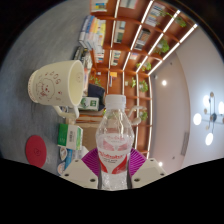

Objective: Pour water

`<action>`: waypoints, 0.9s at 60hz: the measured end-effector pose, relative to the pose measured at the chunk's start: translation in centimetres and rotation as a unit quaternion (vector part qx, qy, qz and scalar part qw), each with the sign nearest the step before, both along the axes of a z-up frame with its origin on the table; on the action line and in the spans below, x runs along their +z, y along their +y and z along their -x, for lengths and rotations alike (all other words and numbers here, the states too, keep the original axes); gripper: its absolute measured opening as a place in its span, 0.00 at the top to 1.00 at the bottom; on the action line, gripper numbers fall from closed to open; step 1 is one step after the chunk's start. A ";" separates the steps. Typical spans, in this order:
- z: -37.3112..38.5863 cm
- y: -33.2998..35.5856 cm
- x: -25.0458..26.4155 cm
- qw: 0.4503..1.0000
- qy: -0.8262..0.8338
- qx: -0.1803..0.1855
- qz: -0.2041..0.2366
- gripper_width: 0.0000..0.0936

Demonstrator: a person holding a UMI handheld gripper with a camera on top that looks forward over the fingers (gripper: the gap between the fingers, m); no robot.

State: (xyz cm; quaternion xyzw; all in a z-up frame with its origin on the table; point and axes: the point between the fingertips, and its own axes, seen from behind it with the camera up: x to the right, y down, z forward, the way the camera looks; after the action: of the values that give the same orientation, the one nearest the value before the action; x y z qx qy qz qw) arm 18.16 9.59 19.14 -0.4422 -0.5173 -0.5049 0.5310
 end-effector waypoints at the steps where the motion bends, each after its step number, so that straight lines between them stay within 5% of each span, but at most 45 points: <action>1: 0.6 0.0 0.1 1.000 -0.022 0.005 -0.005 0.62; 18: 4.6 1.1 0.9 0.958 -0.278 0.016 -0.064 0.62; 32: 4.8 1.0 0.5 0.964 -0.258 0.013 -0.058 0.62; 44: 1.6 -0.6 0.0 0.996 0.085 0.011 0.022 0.61; 54: 0.4 -1.6 -0.7 0.880 0.458 0.047 0.117 0.61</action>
State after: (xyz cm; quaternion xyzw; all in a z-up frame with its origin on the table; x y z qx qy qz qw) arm 17.74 8.01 18.41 -0.6583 -0.2921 -0.1565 0.6759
